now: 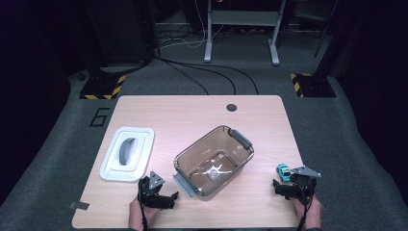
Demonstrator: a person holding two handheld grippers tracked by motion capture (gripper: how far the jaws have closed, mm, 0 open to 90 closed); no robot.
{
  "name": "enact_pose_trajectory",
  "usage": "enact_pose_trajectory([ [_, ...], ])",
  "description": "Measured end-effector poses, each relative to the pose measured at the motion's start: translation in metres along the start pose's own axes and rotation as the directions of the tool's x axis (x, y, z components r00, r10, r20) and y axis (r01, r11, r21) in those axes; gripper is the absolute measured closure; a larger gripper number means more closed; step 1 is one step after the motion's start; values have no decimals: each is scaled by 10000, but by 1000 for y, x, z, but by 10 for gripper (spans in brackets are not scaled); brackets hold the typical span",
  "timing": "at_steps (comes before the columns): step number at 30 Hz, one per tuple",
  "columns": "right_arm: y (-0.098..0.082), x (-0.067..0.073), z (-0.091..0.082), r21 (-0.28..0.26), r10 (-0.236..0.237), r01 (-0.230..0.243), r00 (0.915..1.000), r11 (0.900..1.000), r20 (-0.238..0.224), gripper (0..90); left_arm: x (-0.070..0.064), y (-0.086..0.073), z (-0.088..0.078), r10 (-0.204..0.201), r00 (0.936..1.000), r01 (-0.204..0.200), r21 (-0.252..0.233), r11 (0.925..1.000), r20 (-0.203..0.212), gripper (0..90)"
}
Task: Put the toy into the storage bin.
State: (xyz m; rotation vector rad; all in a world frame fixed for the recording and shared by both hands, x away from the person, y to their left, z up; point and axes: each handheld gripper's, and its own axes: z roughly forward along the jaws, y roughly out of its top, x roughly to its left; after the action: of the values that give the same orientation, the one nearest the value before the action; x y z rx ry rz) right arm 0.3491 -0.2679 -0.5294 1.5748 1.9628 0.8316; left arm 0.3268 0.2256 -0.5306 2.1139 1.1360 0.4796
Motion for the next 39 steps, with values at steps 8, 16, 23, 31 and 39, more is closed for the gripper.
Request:
enact_pose_trajectory([
  [8,1,-1,1,26,-261,261,9995,9997,-192,0,-2,0,1,-31,9998,30,-53,10000,-218,6],
  [16,6,-3,2,403,-219,227,9995,9989,-212,0,-1,1,1,9,9999,-9,-28,10000,-139,7],
  [23,23,-5,-2,-285,136,-153,9982,9995,-577,30,-1,1,1,-96,9999,96,14,10000,-41,7],
  [31,40,-10,1,-344,151,-183,9956,9992,-928,7,0,1,1,-134,9999,134,-44,9999,-58,17],
  [39,36,-9,7,-127,165,-174,9978,9998,-643,286,0,1,1,-140,9999,140,-47,9999,-62,17],
])
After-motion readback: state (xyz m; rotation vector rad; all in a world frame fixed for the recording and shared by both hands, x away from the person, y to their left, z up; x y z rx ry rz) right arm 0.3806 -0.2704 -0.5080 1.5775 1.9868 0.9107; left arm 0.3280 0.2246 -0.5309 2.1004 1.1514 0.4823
